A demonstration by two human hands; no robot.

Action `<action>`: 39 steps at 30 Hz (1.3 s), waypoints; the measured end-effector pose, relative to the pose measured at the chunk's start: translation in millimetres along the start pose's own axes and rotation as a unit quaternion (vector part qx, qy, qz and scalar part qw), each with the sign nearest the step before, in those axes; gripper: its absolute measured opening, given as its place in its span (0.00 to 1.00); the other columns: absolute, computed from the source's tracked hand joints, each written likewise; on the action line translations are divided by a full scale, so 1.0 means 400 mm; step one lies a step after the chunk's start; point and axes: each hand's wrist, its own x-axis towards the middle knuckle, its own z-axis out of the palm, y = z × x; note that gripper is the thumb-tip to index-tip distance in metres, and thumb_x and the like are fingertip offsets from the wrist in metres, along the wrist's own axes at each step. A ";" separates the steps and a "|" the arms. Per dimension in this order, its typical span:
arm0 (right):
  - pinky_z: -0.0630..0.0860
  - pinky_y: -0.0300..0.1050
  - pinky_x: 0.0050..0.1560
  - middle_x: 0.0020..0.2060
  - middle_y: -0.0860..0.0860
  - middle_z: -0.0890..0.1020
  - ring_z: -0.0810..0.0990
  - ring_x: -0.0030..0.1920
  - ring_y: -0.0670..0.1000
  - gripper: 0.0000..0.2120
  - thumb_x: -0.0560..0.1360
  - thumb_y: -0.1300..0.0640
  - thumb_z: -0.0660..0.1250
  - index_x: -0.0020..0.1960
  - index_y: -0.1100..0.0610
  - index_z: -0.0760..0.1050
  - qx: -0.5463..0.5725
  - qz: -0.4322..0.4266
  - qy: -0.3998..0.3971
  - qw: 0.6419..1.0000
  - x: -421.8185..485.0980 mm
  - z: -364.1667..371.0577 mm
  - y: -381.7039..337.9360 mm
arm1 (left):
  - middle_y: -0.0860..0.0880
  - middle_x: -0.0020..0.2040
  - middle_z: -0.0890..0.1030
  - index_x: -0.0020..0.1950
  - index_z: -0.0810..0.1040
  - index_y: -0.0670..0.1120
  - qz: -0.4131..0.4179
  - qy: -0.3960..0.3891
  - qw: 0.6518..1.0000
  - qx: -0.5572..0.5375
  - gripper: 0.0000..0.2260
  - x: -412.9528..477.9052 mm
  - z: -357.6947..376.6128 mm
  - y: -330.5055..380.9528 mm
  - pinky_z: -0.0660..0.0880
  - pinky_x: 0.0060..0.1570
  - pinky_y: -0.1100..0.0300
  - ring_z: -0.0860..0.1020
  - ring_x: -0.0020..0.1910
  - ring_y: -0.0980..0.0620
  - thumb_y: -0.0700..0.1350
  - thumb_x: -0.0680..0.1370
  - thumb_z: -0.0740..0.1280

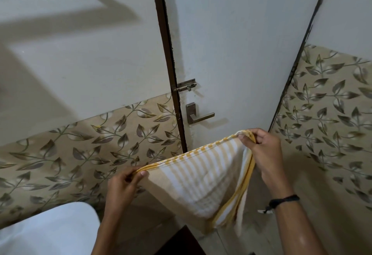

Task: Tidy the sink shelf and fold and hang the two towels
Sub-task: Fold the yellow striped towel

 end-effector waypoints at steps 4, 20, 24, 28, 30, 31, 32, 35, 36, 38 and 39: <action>0.77 0.29 0.45 0.42 0.49 0.86 0.83 0.41 0.38 0.08 0.76 0.70 0.70 0.50 0.59 0.82 -0.031 -0.010 -0.031 0.999 0.006 -0.004 0.017 | 0.50 0.46 0.86 0.57 0.86 0.44 0.012 0.042 0.997 0.069 0.10 0.011 -0.005 -0.007 0.76 0.39 0.62 0.81 0.45 0.57 0.40 0.76 0.74; 0.76 0.43 0.52 0.45 0.52 0.86 0.83 0.47 0.49 0.09 0.70 0.60 0.79 0.49 0.53 0.85 -0.210 0.078 -0.205 0.953 0.003 -0.003 0.052 | 0.49 0.46 0.88 0.54 0.87 0.49 -0.100 0.025 0.992 -0.079 0.07 0.021 0.010 0.030 0.82 0.51 0.45 0.85 0.49 0.47 0.43 0.77 0.73; 0.73 0.38 0.42 0.42 0.53 0.86 0.82 0.42 0.46 0.11 0.71 0.56 0.78 0.50 0.61 0.86 -0.244 0.105 -0.278 0.923 0.007 0.022 0.064 | 0.45 0.40 0.87 0.44 0.87 0.51 -0.172 -0.050 0.983 -0.045 0.01 0.005 0.029 0.075 0.80 0.46 0.49 0.84 0.45 0.42 0.46 0.75 0.76; 0.66 0.43 0.39 0.34 0.50 0.77 0.75 0.37 0.48 0.13 0.74 0.54 0.75 0.44 0.65 0.83 -0.339 0.077 -0.352 0.869 0.034 0.012 0.055 | 0.37 0.40 0.84 0.44 0.87 0.45 -0.194 -0.125 0.972 0.046 0.06 0.021 -0.013 0.088 0.72 0.39 0.55 0.79 0.40 0.43 0.47 0.75 0.76; 0.68 0.43 0.40 0.33 0.45 0.79 0.75 0.37 0.45 0.08 0.75 0.53 0.74 0.42 0.57 0.83 -0.355 0.061 -0.455 0.815 0.039 -0.021 0.029 | 0.39 0.42 0.85 0.44 0.87 0.48 -0.198 -0.149 0.967 0.053 0.04 0.020 -0.055 0.090 0.74 0.41 0.55 0.80 0.42 0.44 0.47 0.75 0.76; 0.70 0.41 0.41 0.34 0.44 0.80 0.77 0.38 0.43 0.06 0.76 0.53 0.74 0.42 0.54 0.83 -0.340 0.064 -0.498 0.795 0.041 -0.033 0.015 | 0.40 0.41 0.85 0.44 0.87 0.48 -0.203 -0.158 0.965 0.047 0.04 0.021 -0.074 0.092 0.74 0.40 0.55 0.80 0.42 0.45 0.47 0.76 0.75; 0.71 0.40 0.42 0.36 0.44 0.81 0.78 0.39 0.43 0.05 0.76 0.53 0.73 0.42 0.52 0.82 -0.326 0.070 -0.507 0.795 0.041 -0.035 0.006 | 0.41 0.41 0.84 0.45 0.87 0.47 -0.215 -0.153 0.964 0.036 0.04 0.023 -0.082 0.094 0.73 0.38 0.56 0.79 0.40 0.46 0.46 0.75 0.76; 0.70 0.42 0.43 0.38 0.48 0.80 0.78 0.43 0.51 0.08 0.78 0.51 0.70 0.41 0.52 0.79 -0.344 0.056 -0.247 0.904 0.069 0.045 0.046 | 0.41 0.41 0.82 0.44 0.83 0.42 -0.346 -0.072 0.925 -0.139 0.09 0.063 -0.025 0.092 0.75 0.34 0.57 0.78 0.38 0.47 0.45 0.70 0.78; 0.70 0.43 0.44 0.40 0.50 0.81 0.78 0.44 0.55 0.09 0.77 0.50 0.68 0.41 0.53 0.77 -0.351 0.064 -0.151 0.922 0.058 0.093 0.060 | 0.43 0.40 0.82 0.45 0.81 0.41 -0.400 -0.042 0.886 -0.231 0.07 0.072 0.020 0.098 0.77 0.32 0.56 0.79 0.38 0.48 0.43 0.72 0.76; 0.77 0.47 0.46 0.40 0.51 0.83 0.82 0.43 0.57 0.08 0.76 0.50 0.68 0.41 0.53 0.76 -0.285 0.091 -0.097 0.949 0.009 0.183 0.083 | 0.44 0.41 0.81 0.47 0.80 0.41 -0.430 -0.015 0.831 -0.352 0.02 0.076 0.113 0.128 0.80 0.27 0.59 0.79 0.38 0.49 0.38 0.76 0.72; 0.82 0.51 0.45 0.39 0.51 0.83 0.84 0.40 0.56 0.08 0.76 0.50 0.68 0.40 0.52 0.76 -0.240 0.111 -0.108 0.958 -0.019 0.215 0.096 | 0.44 0.42 0.81 0.47 0.80 0.40 -0.429 -0.011 0.820 -0.378 0.01 0.068 0.157 0.139 0.79 0.25 0.61 0.79 0.38 0.49 0.37 0.77 0.71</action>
